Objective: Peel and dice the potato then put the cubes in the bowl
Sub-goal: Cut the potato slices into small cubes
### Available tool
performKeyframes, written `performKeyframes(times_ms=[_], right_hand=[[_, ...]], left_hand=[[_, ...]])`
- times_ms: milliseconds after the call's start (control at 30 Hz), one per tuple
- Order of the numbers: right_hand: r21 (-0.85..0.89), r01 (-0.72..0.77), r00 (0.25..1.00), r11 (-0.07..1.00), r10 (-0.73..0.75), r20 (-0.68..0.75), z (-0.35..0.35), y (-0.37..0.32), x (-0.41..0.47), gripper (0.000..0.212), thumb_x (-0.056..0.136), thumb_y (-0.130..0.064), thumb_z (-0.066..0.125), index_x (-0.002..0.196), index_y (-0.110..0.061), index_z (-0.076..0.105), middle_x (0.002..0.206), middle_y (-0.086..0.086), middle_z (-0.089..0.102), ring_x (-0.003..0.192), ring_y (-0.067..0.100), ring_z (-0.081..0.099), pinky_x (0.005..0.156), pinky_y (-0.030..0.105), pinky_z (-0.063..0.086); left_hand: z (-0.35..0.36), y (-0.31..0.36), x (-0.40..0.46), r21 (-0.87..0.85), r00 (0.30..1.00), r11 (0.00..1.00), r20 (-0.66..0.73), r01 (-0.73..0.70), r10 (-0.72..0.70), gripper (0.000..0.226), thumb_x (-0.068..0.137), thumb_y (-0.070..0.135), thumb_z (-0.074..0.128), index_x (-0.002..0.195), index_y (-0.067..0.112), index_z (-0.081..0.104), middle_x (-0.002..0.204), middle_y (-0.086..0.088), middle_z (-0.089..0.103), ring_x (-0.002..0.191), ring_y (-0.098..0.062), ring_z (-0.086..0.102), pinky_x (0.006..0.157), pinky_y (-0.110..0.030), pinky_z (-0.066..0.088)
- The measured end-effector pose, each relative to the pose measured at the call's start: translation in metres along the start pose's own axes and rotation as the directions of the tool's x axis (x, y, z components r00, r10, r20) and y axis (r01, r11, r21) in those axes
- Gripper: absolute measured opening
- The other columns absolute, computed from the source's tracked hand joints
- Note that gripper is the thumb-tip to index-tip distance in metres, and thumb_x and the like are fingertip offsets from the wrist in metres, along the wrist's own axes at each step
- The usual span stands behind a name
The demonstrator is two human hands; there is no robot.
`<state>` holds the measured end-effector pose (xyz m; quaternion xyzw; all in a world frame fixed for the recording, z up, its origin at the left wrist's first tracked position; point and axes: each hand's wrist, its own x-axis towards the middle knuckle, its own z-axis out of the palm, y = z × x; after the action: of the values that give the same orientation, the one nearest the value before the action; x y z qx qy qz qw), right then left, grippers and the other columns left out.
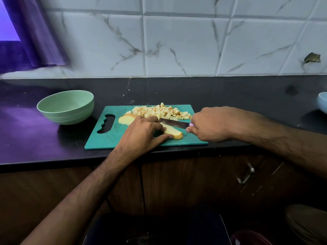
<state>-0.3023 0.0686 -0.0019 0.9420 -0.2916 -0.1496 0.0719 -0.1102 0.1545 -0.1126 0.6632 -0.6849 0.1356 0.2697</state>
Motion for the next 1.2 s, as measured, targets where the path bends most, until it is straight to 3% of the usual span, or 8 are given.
performKeyframes(times_ms=[400, 533, 633, 800, 1000, 1200], right_hand=[[0.063, 0.005, 0.999, 0.998, -0.008, 0.040, 0.019, 0.000, -0.020, 0.040, 0.109, -0.047, 0.034, 0.077, -0.025, 0.043, 0.080, -0.005, 0.054, 0.066, 0.008, 0.053, 0.055, 0.023, 0.038], [0.094, -0.018, 0.998, 0.995, 0.013, 0.054, 0.030, 0.010, -0.052, 0.040, 0.109, -0.049, 0.032, 0.074, -0.029, 0.036, 0.076, -0.010, 0.043, 0.065, 0.006, 0.053, 0.051, 0.021, 0.034], [0.070, -0.016, 0.999, 0.997, 0.014, 0.037, 0.038, 0.013, -0.066, 0.041, 0.109, -0.050, 0.029, 0.074, -0.030, 0.035, 0.074, -0.012, 0.038, 0.063, 0.004, 0.050, 0.051, 0.020, 0.033], [0.023, -0.043, 0.999, 0.999, 0.043, -0.012, 0.050, 0.015, -0.077, 0.040, 0.108, -0.051, 0.025, 0.077, -0.029, 0.038, 0.076, -0.008, 0.049, 0.060, 0.006, 0.047, 0.053, 0.022, 0.033], [-0.136, -0.084, 0.985, 0.987, 0.062, -0.159, 0.074, 0.004, -0.082, 0.030, 0.109, -0.047, 0.019, 0.095, -0.024, 0.033, 0.070, -0.009, 0.033, 0.054, 0.007, 0.030, 0.053, 0.028, 0.032], [-0.005, -0.109, 0.976, 0.994, 0.106, -0.189, 0.075, 0.008, -0.056, 0.035, 0.108, -0.052, 0.021, 0.093, -0.025, 0.038, 0.071, -0.010, 0.037, 0.056, 0.005, 0.038, 0.048, 0.024, 0.028]], left_hand=[[-0.001, 0.002, 0.002, 0.028, 1.000, 0.999, 0.004, -0.020, 0.019, 0.050, 0.086, 0.062, 0.060, 0.105, 0.018, 0.077, 0.103, 0.003, 0.069, 0.085, -0.006, 0.047, 0.080, -0.026, 0.030], [0.000, 0.001, 0.002, 0.031, 1.000, 0.999, -0.005, -0.030, 0.030, 0.054, 0.085, 0.065, 0.057, 0.101, 0.017, 0.077, 0.097, 0.004, 0.069, 0.081, -0.006, 0.051, 0.079, -0.028, 0.035], [0.001, 0.001, 0.003, 0.042, 0.999, 0.999, 0.003, -0.032, 0.032, 0.059, 0.085, 0.069, 0.053, 0.099, 0.018, 0.078, 0.093, 0.005, 0.069, 0.080, -0.009, 0.058, 0.079, -0.030, 0.039], [0.002, 0.001, 0.003, 0.058, 1.000, 0.998, 0.004, -0.028, 0.027, 0.060, 0.086, 0.070, 0.051, 0.099, 0.018, 0.078, 0.092, 0.007, 0.068, 0.081, -0.009, 0.060, 0.081, -0.032, 0.044], [0.002, 0.002, 0.001, 0.064, 1.000, 0.998, -0.008, -0.017, 0.018, 0.058, 0.087, 0.069, 0.051, 0.100, 0.019, 0.078, 0.094, 0.007, 0.069, 0.082, -0.009, 0.060, 0.080, -0.033, 0.044], [0.003, 0.001, -0.003, 0.090, 0.999, 0.995, -0.008, -0.044, 0.045, 0.046, 0.093, 0.059, 0.056, 0.102, 0.018, 0.076, 0.094, 0.005, 0.067, 0.082, -0.012, 0.059, 0.078, -0.037, 0.048]])
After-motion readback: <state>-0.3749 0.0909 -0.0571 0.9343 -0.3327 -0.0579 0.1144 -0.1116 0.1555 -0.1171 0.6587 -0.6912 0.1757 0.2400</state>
